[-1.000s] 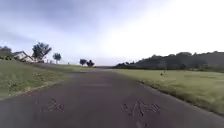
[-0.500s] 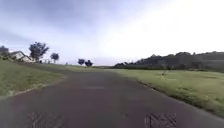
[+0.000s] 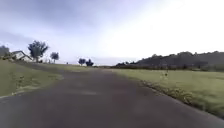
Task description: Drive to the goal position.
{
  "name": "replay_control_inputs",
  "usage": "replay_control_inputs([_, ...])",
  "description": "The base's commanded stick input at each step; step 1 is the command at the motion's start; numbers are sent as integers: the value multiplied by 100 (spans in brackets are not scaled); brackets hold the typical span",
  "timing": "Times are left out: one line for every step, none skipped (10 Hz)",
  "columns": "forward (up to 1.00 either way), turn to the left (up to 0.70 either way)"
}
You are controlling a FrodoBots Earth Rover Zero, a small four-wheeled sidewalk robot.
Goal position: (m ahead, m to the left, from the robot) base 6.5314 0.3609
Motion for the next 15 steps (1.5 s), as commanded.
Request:
replay_control_inputs([100, 0])
replay_control_inputs([100, 0])
replay_control_inputs([100, 0])
replay_control_inputs([100, 0])
replay_control_inputs([100, 0])
replay_control_inputs([100, 0])
replay_control_inputs([100, 0])
replay_control_inputs([100, 0])
replay_control_inputs([100, 0])
replay_control_inputs([100, 0])
replay_control_inputs([100, 0])
replay_control_inputs([100, 0])
replay_control_inputs([100, 0])
replay_control_inputs([100, 0])
replay_control_inputs([100, 0])
